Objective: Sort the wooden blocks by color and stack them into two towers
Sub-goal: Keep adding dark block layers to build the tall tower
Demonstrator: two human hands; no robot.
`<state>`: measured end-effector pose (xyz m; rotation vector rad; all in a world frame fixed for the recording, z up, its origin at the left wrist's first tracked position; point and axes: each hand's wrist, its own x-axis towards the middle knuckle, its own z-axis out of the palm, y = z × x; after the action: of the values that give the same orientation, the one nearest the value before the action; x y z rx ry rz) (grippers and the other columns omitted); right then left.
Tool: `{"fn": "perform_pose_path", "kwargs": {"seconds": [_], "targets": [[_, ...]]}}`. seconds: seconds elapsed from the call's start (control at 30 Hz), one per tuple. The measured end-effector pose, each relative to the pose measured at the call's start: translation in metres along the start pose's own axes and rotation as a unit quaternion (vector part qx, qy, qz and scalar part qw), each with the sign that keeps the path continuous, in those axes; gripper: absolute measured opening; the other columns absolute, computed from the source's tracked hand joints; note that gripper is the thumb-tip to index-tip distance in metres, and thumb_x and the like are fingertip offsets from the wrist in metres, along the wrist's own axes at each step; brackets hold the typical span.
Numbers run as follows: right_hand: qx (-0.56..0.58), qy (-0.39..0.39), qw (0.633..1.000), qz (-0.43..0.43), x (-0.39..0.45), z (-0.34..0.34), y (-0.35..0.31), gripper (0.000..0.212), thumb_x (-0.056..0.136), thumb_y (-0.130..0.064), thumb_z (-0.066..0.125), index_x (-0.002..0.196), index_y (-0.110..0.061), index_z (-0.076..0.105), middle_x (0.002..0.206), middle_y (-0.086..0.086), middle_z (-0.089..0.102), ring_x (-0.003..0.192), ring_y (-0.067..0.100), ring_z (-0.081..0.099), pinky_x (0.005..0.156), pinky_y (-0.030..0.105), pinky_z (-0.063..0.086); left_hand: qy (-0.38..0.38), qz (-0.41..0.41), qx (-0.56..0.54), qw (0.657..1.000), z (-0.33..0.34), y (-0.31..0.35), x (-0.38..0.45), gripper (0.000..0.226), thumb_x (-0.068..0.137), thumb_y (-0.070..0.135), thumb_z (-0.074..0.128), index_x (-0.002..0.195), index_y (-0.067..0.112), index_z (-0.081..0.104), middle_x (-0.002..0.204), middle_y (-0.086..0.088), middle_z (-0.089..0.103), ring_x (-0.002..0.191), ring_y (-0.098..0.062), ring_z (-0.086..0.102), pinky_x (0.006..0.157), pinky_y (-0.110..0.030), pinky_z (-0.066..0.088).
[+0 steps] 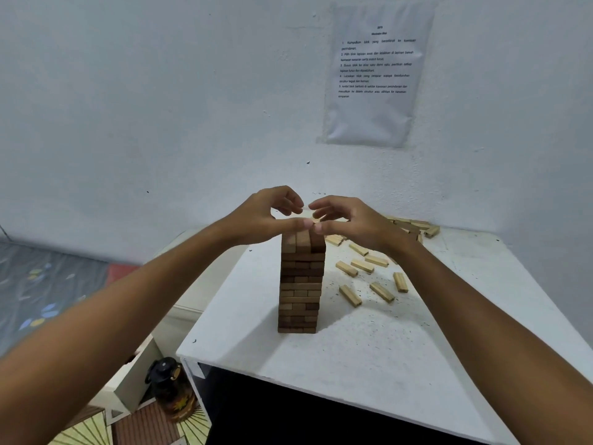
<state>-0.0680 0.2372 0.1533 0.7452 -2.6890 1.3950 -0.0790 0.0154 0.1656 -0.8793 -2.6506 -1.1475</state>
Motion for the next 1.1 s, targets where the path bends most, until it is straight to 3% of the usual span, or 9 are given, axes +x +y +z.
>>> {"fn": "perform_pose_path", "kwargs": {"seconds": [0.1,0.3,0.43,0.67,0.83,1.1], "targets": [[-0.015,0.029,0.999,0.003,-0.005,-0.01,-0.002,0.046,0.08,-0.044,0.068,0.123,-0.029,0.059,0.119,-0.003,0.064,0.109,0.01,0.061,0.093,0.036,0.052,0.007,0.011,0.006,1.0,0.001,0.011,0.007,0.046,0.073,0.058,0.066,0.104,0.025,0.062,0.103,0.014,0.066,0.098,0.0,0.062,0.073,-0.013,0.048],[-0.04,0.073,0.996,0.014,-0.026,-0.037,-0.006,0.04,0.089,-0.038,0.067,0.125,-0.02,0.061,0.117,-0.002,0.065,0.105,0.01,0.063,0.093,0.037,0.052,-0.006,0.042,0.006,0.999,0.009,0.032,0.025,0.042,0.079,0.053,0.066,0.104,0.019,0.064,0.103,0.008,0.067,0.1,-0.006,0.063,0.083,-0.027,0.054],[-0.048,0.09,0.994,0.031,-0.042,-0.059,-0.005,0.032,0.089,-0.036,0.067,0.119,-0.023,0.063,0.112,-0.004,0.066,0.099,0.006,0.065,0.09,0.031,0.053,-0.023,0.066,0.023,0.997,0.014,0.05,0.039,0.033,0.086,0.045,0.067,0.104,0.017,0.064,0.103,0.007,0.066,0.1,-0.008,0.062,0.086,-0.031,0.054],[-0.081,0.125,0.987,0.058,-0.063,-0.095,0.003,0.03,0.089,-0.035,0.067,0.116,-0.021,0.065,0.109,-0.003,0.067,0.098,0.008,0.065,0.086,0.029,0.053,-0.078,0.116,0.067,0.988,0.026,0.081,0.068,0.04,0.085,0.051,0.066,0.109,0.019,0.063,0.108,0.006,0.065,0.102,-0.008,0.06,0.082,-0.024,0.051],[-0.088,0.146,0.982,0.079,-0.068,-0.121,0.019,0.028,0.087,-0.034,0.07,0.112,-0.022,0.067,0.107,-0.002,0.069,0.096,0.012,0.067,0.081,0.028,0.051,-0.13,0.143,0.11,0.975,0.031,0.093,0.097,0.029,0.089,0.04,0.064,0.11,0.02,0.062,0.11,0.005,0.064,0.103,-0.009,0.06,0.083,-0.02,0.05],[-0.077,0.151,0.977,0.13,-0.049,-0.141,0.079,0.021,0.088,-0.026,0.069,0.108,-0.02,0.068,0.099,-0.003,0.071,0.086,0.013,0.069,0.077,0.034,0.054,-0.223,0.157,0.194,0.942,0.055,0.057,0.164,0.033,0.092,0.038,0.062,0.115,0.015,0.063,0.112,0.005,0.065,0.105,-0.011,0.059,0.075,-0.009,0.042]]}}
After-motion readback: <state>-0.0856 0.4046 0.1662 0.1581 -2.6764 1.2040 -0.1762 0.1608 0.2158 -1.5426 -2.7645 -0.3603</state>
